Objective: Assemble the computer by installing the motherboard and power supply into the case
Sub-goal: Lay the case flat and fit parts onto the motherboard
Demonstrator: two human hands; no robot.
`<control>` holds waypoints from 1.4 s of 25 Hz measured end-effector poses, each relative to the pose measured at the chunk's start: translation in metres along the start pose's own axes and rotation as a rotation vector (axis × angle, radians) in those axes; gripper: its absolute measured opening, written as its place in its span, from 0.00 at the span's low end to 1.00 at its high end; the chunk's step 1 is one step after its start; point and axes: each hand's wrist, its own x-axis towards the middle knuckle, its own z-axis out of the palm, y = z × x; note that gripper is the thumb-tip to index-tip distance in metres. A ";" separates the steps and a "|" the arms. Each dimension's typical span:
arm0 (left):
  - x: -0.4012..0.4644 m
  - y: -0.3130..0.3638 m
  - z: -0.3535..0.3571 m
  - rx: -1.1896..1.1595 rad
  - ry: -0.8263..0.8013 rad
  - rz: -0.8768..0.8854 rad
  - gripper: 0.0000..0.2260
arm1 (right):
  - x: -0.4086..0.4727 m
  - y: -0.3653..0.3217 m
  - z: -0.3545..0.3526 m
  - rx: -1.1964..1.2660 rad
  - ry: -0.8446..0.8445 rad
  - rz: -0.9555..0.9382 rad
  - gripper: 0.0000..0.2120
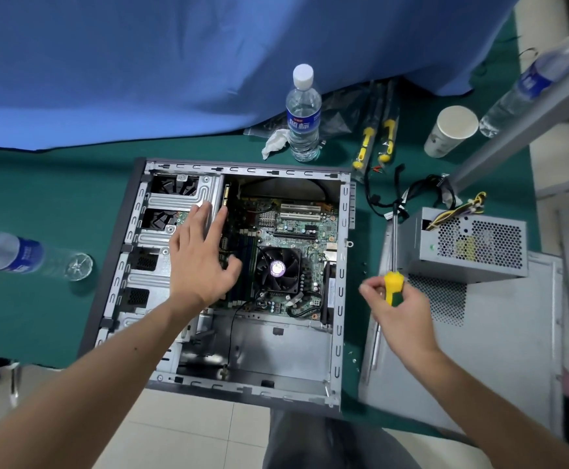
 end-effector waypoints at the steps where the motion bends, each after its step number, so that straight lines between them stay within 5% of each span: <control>1: -0.001 0.001 0.000 -0.004 0.003 0.003 0.37 | 0.001 -0.013 0.000 0.018 0.001 -0.040 0.04; 9: -0.003 0.006 -0.008 -0.100 0.062 0.082 0.28 | 0.004 -0.087 0.038 -0.050 -0.183 -0.166 0.05; 13: -0.029 0.036 -0.015 -0.533 0.115 0.262 0.13 | -0.002 -0.094 0.057 -0.057 -0.372 -0.110 0.06; 18: -0.066 0.071 -0.016 -0.982 -0.050 0.122 0.06 | -0.011 -0.088 0.062 -0.006 -0.471 -0.013 0.07; 29: -0.071 0.065 -0.019 -0.822 0.080 0.231 0.06 | -0.008 -0.085 0.057 -0.046 -0.603 -0.007 0.12; 35: -0.066 0.061 -0.022 -1.117 0.054 0.005 0.05 | -0.005 -0.085 0.047 -0.252 -0.495 -0.169 0.17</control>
